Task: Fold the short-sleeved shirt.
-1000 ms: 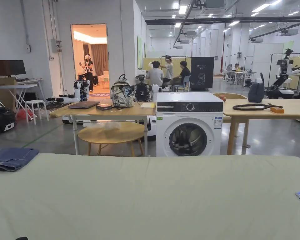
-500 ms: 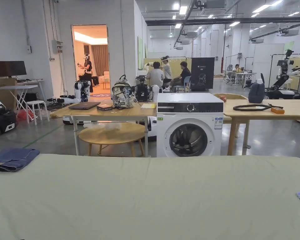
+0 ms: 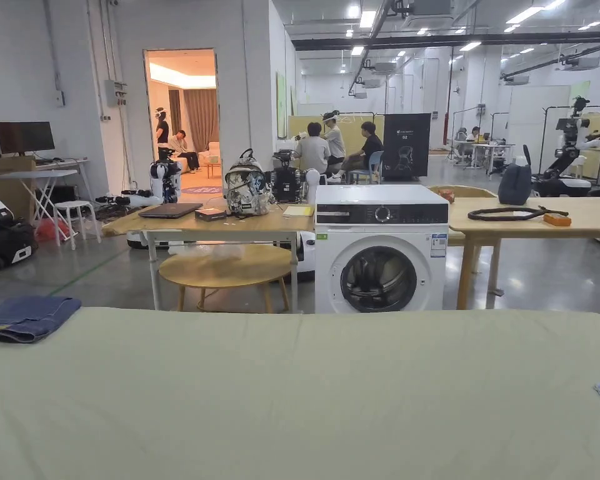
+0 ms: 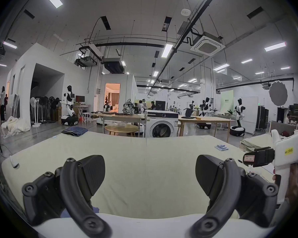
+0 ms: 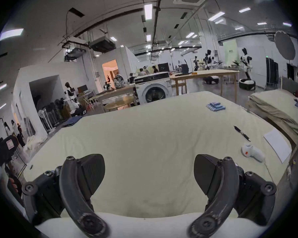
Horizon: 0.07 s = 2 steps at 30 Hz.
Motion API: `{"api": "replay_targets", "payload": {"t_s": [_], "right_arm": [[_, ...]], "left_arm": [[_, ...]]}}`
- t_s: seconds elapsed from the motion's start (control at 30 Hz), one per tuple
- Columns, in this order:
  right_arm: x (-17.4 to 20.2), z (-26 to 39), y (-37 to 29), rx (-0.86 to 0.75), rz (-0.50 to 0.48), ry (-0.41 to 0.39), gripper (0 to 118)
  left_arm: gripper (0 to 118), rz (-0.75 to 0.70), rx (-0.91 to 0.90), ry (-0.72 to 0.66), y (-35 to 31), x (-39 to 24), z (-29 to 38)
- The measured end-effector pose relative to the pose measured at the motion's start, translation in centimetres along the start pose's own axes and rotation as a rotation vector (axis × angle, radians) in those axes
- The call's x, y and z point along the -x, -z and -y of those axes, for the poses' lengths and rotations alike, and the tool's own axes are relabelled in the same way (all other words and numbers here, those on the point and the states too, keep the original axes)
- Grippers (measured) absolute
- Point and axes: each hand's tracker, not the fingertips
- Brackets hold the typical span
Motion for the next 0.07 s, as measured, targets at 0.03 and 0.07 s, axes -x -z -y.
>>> {"api": "replay_targets", "payload": {"t_s": [0.03,0.07], "right_arm": [[0.09,0.12,-0.03,-0.021,0.000,-0.013,106],[0.29,0.17,-0.01,-0.022,0.013,-0.032,106]], "left_arm": [[107,0.001,0.001,-0.001,0.02,-0.04,0.03],[107,0.004,0.001,-0.002,0.04,-0.09,0.06]]}}
